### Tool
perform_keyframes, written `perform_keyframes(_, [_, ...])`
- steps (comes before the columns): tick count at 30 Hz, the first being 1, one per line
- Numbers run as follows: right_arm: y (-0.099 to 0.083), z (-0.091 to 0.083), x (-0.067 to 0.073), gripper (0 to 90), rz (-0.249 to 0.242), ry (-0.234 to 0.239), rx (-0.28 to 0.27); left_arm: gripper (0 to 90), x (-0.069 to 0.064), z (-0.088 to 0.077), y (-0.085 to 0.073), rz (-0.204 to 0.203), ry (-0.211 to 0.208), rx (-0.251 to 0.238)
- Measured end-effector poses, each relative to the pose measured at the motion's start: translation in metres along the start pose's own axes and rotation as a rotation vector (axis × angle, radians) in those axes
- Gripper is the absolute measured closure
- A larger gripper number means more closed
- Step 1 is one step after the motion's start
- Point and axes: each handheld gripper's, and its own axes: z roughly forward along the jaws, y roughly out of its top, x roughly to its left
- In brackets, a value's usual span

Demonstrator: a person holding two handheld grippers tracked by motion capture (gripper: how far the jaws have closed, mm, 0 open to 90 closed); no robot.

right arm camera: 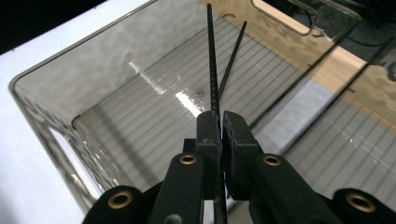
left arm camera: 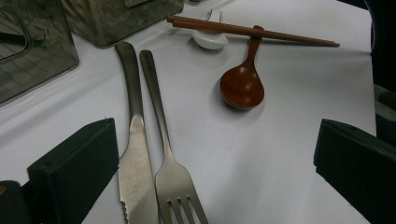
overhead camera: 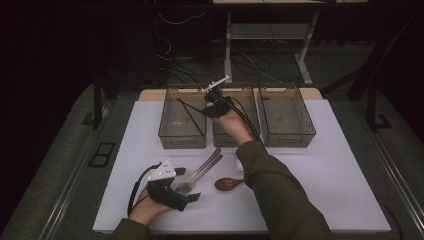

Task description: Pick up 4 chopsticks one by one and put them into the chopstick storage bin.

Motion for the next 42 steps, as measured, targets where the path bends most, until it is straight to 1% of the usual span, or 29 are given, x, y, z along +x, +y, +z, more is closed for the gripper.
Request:
perform_keyframes(3, [0.005, 0.008, 0.005, 85.3, -0.008, -0.002, 0.012, 0.0, 0.000, 0.000, 0.000, 0.000, -0.002, -0.001])
perform_keyframes(8, [0.013, 0.018, 0.014, 85.3, 0.003, -0.014, 0.027, 0.0, 0.000, 0.000, 0.000, 0.003, -0.004, -0.005])
perform_keyframes(10, [0.015, 0.022, 0.016, 85.2, 0.008, -0.024, 0.037, 0.0, 0.000, 0.000, 0.000, 0.004, -0.005, -0.004])
perform_keyframes(15, [0.018, 0.029, 0.020, 84.4, 0.006, -0.022, 0.049, 0.0, 0.000, 0.000, 0.001, 0.006, -0.007, -0.006])
perform_keyframes(18, [0.018, 0.030, 0.020, 77.5, 0.006, -0.011, 0.038, 0.0, 0.000, 0.000, 0.000, 0.006, -0.006, -0.004])
perform_keyframes(20, [0.018, 0.031, 0.020, 72.3, 0.000, -0.016, 0.038, 0.0, 0.000, -0.001, 0.000, 0.006, -0.006, -0.004])
perform_keyframes(23, [0.017, 0.029, 0.018, 64.8, 0.012, -0.012, 0.029, 0.0, 0.000, -0.001, 0.000, 0.003, -0.004, -0.004])
perform_keyframes(25, [0.016, 0.027, 0.016, 59.9, 0.012, 0.009, 0.022, 0.0, 0.000, -0.001, 0.000, 0.004, -0.004, -0.003])
perform_keyframes(26, [0.016, 0.026, 0.015, 57.8, 0.019, 0.011, 0.015, 0.0, 0.000, -0.001, 0.000, 0.004, -0.004, -0.003])
perform_keyframes(29, [0.015, 0.022, 0.013, 53.2, 0.017, 0.036, -0.005, 0.0, 0.001, -0.001, 0.000, 0.003, -0.004, -0.004])
perform_keyframes(36, [0.010, 0.010, 0.010, 49.2, 0.006, 0.064, -0.034, 0.0, 0.000, -0.001, 0.000, -0.002, -0.002, -0.002])
perform_keyframes(42, [0.003, -0.001, 0.006, 47.9, 0.003, 0.081, -0.058, 0.0, 0.001, -0.001, 0.000, 0.001, -0.001, 0.003])
